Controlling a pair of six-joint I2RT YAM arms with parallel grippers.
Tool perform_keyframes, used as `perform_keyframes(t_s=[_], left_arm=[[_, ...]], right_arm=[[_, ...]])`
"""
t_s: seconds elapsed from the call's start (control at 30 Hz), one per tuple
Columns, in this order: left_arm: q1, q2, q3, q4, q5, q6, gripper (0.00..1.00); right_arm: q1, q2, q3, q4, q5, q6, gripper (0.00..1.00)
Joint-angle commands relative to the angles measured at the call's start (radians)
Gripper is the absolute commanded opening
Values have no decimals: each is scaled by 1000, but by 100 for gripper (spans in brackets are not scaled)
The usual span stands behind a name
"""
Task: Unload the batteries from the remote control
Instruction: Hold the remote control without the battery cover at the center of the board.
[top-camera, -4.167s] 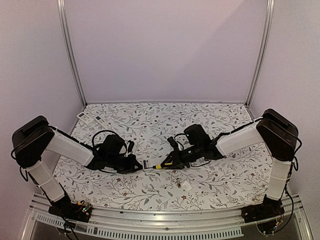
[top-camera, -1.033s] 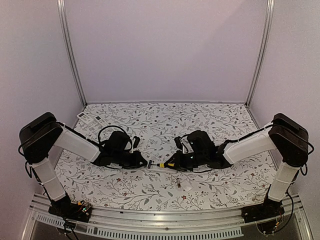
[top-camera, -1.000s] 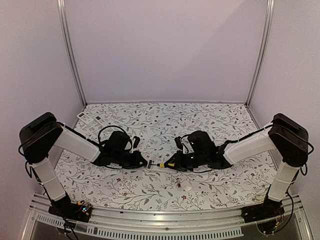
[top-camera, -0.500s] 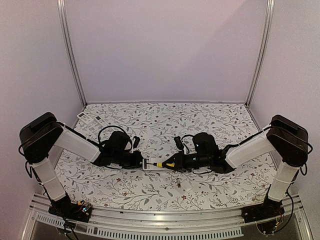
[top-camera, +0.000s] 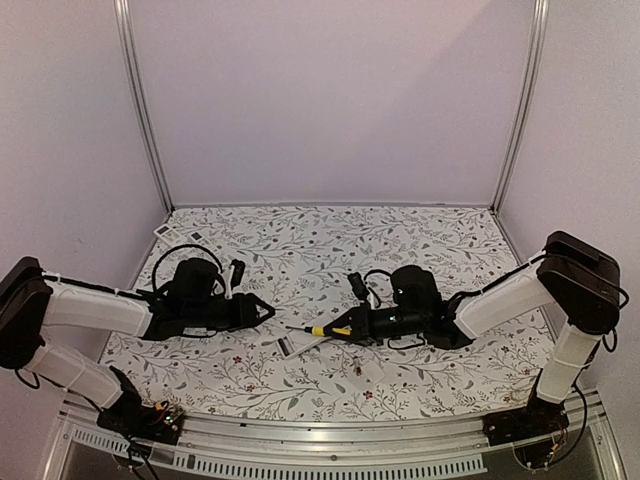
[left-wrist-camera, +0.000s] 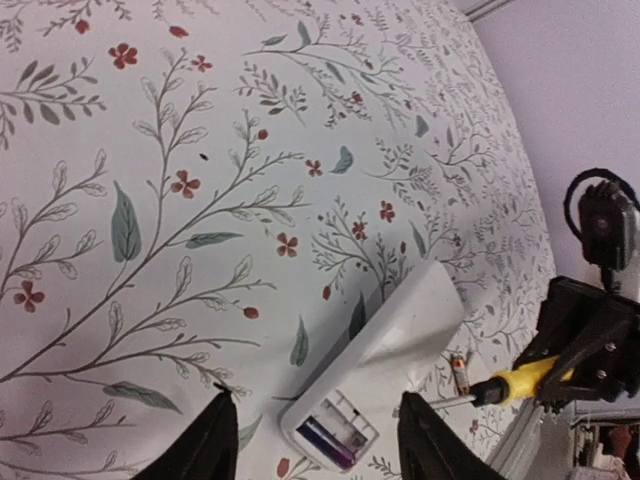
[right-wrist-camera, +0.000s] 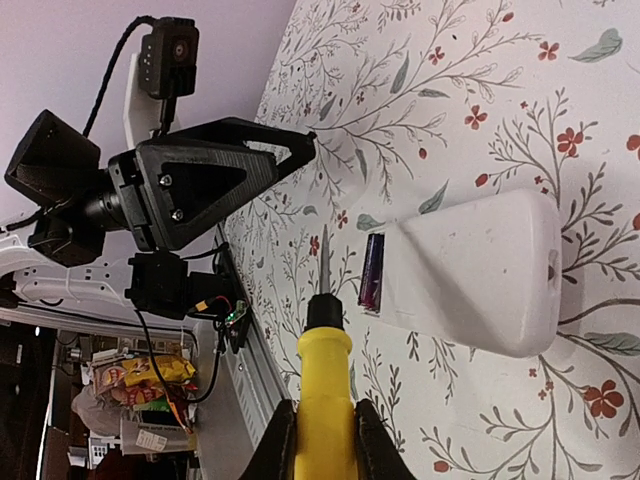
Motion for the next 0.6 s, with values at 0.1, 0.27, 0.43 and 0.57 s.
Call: perform_keyframes(t_s=[0.1,0.27,0.43,0.57], left_arm=[[12,0,39,-27,141,40,63],[13,112,169,-168,147,147,62],[6,245,328,-326,174,250,58],[-9,363,466,-464,172,343,55]], right_arm=[[12,11,-4,24,-50,-25,0],[21,-29,10,-141,56,-70,0],[25,-40,39,-241,78,-112,0],[32,-26,65,-285,70,-128,0]])
